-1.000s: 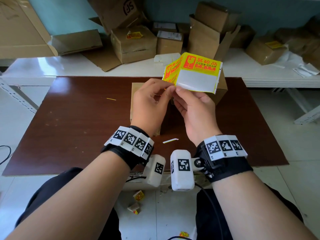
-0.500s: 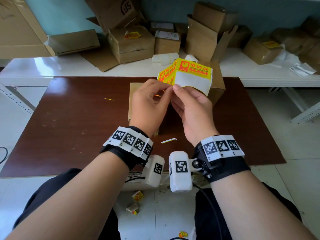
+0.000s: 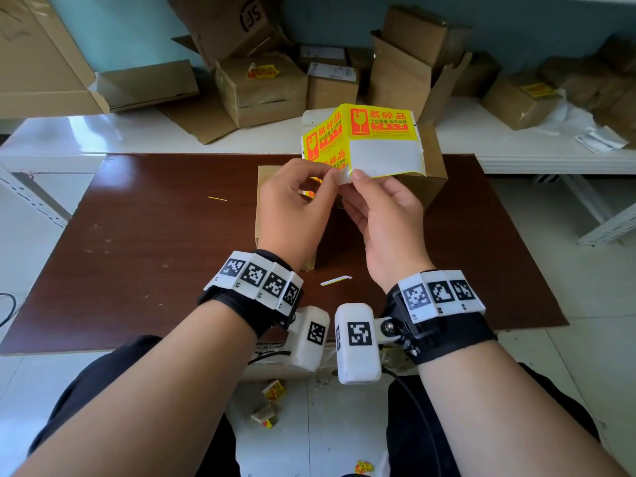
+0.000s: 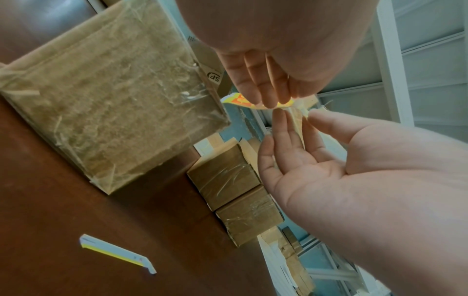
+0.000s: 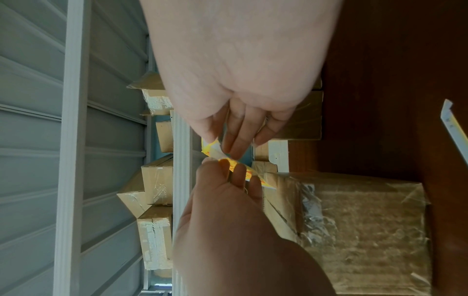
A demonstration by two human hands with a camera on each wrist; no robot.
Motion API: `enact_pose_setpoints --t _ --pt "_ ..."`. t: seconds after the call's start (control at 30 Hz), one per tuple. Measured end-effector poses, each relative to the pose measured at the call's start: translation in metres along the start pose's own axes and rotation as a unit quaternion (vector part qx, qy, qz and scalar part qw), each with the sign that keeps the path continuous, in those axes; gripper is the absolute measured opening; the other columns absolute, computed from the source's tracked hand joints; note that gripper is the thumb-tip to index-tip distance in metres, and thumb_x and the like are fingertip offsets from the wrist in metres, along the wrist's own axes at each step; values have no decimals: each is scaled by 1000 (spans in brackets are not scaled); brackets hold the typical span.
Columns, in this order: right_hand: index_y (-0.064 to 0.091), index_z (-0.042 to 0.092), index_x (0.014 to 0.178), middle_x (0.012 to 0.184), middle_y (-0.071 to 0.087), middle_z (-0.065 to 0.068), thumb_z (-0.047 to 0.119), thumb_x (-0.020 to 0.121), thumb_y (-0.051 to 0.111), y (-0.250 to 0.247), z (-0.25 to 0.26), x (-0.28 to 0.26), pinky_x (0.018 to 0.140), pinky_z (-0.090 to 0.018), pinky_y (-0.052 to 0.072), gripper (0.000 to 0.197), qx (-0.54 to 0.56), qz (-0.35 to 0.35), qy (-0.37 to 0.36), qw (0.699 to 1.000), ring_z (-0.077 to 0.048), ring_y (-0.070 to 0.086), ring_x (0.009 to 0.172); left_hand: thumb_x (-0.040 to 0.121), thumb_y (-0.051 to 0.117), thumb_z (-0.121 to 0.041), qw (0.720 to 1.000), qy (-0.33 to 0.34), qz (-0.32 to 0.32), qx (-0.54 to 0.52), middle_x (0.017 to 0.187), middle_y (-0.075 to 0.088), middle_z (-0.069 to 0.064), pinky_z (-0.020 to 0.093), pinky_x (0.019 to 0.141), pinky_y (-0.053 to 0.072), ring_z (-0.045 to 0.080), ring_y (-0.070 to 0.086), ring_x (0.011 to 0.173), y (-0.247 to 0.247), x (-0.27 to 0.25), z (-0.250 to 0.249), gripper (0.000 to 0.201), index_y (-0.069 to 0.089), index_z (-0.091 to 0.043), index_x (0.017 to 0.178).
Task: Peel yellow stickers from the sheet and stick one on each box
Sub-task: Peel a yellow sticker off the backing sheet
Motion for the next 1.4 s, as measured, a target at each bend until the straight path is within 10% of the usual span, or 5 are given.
enact_pose_setpoints --t 0.5,0.73,1.4 --pt "73 14 103 111 83 -10 8 111 62 -1 0 3 91 -32 61 15 57 -2 17 998 -22 81 103 99 71 -23 997 -57 -19 -43 86 77 -4 33 77 59 16 72 81 -1 2 1 9 78 -20 94" --pt "70 14 106 109 83 -10 7 112 59 -2 0 3 98 -36 63 14 83 -9 24 996 -24 81 106 100 71 -18 997 -63 -18 -48 76 71 -12 15 67 49 -5 62 68 -1 1 -4 10 75 -20 91" --pt "65 8 126 125 81 -17 11 114 57 -10 -1 12 102 -41 64 15 152 -37 39 987 -27 82 113 103 67 -17 990 -96 -37 -94 76 67 -12 15 67 47 0 58 70 -2 4 -4 15 72 -17 89"
Point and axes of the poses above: each hand's wrist, its own x-axis towards the middle knuckle, its own y-axis out of the palm, z = x × y, the point moved 2 cm from there along x, towards the middle knuckle
